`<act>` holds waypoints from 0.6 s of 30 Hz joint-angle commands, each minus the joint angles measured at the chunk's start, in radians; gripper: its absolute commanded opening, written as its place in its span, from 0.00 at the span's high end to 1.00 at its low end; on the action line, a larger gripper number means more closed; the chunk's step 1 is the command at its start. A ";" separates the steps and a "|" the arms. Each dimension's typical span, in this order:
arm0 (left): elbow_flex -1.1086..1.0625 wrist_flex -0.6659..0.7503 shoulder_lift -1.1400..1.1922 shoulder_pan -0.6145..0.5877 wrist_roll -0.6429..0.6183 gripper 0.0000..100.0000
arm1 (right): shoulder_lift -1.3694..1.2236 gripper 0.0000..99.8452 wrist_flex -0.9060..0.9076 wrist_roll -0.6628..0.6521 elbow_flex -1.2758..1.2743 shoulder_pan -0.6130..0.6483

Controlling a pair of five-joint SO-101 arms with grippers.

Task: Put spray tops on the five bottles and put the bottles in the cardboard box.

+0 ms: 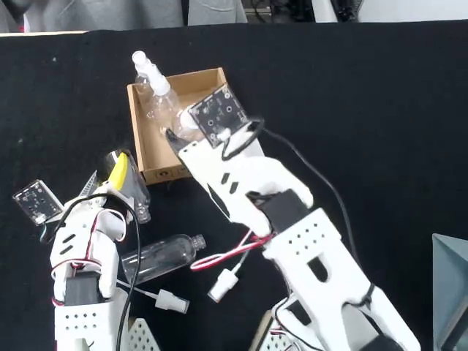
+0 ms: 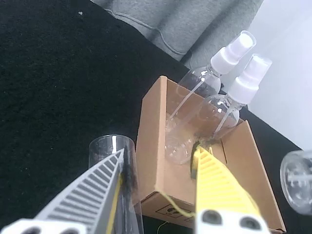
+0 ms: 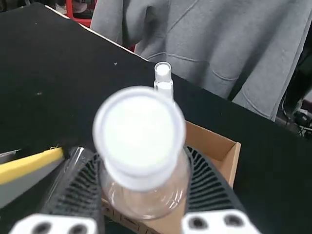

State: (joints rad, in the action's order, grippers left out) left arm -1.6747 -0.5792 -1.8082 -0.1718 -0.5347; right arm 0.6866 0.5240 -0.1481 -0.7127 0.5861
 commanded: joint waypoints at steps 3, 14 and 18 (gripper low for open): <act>-0.025 -0.005 -0.015 -0.001 0.015 0.79 | -0.054 0.95 0.000 0.018 0.111 0.023; -0.025 -0.003 -0.015 -0.002 0.015 0.79 | -0.213 0.95 -0.147 0.009 0.120 0.023; -0.025 -0.002 -0.015 -0.002 0.015 0.79 | -0.268 0.95 -0.147 0.009 0.134 0.023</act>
State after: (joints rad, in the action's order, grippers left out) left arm -1.6747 -0.5792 -1.8082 -0.1718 -0.5347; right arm 0.4289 0.4089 -0.1373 -0.6790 0.5861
